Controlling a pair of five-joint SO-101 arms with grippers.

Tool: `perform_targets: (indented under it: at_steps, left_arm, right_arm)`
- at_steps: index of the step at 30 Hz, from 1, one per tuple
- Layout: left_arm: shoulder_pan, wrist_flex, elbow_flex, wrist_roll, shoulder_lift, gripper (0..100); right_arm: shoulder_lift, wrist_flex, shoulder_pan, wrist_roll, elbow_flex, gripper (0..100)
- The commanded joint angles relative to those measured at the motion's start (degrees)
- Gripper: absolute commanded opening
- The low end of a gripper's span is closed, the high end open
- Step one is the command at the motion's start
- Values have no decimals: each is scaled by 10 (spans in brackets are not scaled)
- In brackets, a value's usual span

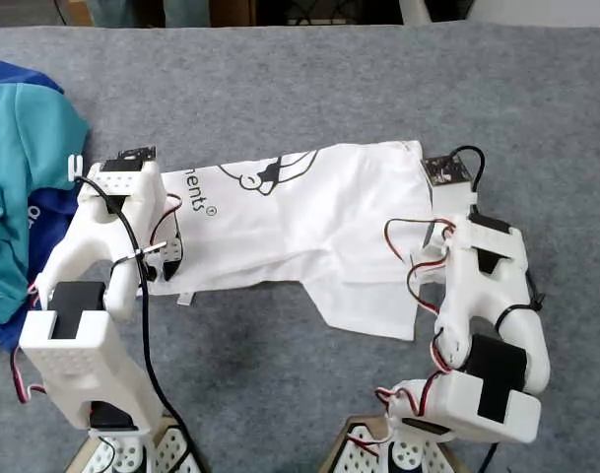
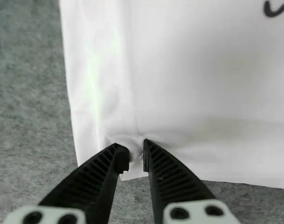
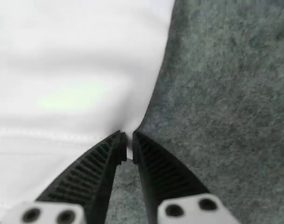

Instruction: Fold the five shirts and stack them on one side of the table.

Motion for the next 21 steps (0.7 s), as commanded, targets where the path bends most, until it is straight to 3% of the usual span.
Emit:
perform_targets:
  at_steps: [1, 11, 21]
  left_arm:
    - [-1, -7, -7, 3, -4, 27]
    - [-5, -7, -9, -19, -9, 28]
    - [-6, 36, -95, -20, -9, 28]
  right_arm:
    - [0, 2, -6, -3, -3, 32]
    - [-6, 17, -4, -3, -11, 14]
    - [-6, 84, -7, -3, -70, 14]
